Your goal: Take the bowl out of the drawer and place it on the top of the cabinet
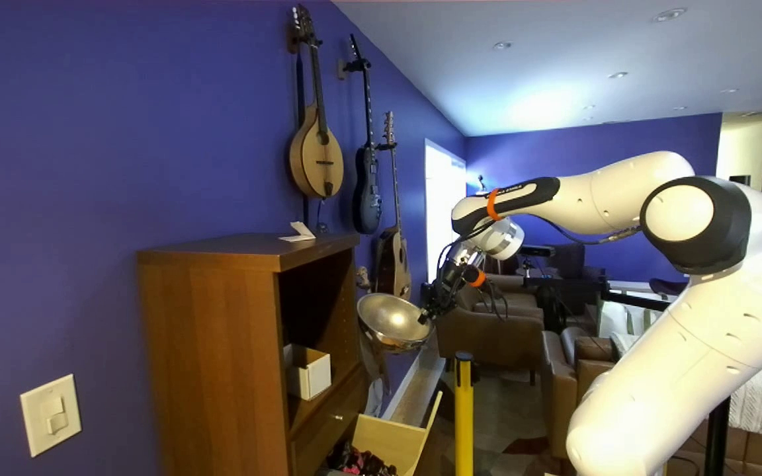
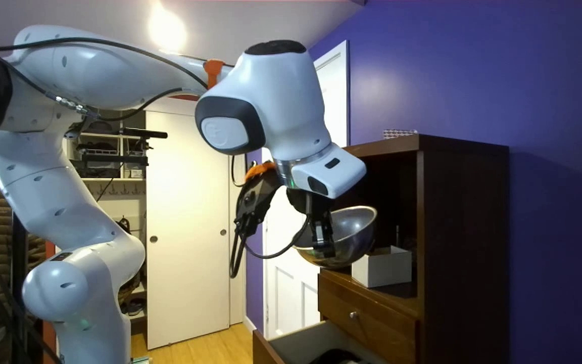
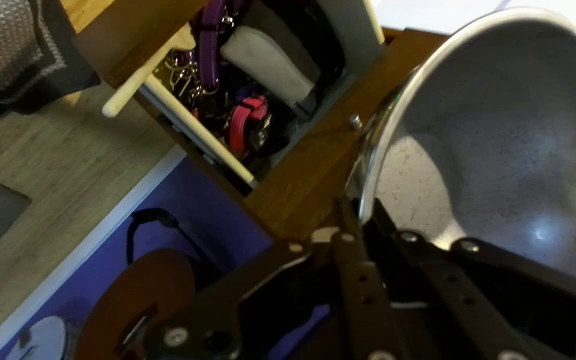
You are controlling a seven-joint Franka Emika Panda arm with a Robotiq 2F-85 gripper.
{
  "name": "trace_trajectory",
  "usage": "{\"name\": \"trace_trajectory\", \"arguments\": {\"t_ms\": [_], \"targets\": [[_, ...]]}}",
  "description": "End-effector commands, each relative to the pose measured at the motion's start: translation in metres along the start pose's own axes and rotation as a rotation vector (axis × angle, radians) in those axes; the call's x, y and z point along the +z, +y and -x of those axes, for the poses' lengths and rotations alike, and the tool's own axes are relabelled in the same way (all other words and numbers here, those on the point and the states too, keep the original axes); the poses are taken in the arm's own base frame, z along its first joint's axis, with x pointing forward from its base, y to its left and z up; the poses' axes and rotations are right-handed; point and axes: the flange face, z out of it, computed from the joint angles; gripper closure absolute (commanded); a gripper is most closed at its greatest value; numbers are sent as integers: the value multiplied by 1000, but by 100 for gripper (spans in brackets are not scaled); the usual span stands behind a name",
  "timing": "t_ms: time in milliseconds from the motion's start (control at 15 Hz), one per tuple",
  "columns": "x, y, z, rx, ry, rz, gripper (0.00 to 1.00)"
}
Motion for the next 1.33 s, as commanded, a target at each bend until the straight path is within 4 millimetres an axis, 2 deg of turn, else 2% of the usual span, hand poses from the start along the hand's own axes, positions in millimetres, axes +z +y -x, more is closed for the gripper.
{"name": "trace_trajectory", "arguments": {"t_ms": [0,200,533,600,667,733,800,867,1067,1267], "targets": [[-8,15,-32,147,132,22,98],[-26,35,-50,262,238,57,98],[-58,56,-67,473,374,64,98],[-44,54,-57,394,321,90,98],[-46,56,-58,403,328,93,91],[-45,57,-58,402,324,94,91],[-42,57,-57,402,319,95,98],[-41,57,-63,456,346,91,98],[-60,58,-83,618,429,51,98],[-83,43,-96,725,494,-7,98]]}}
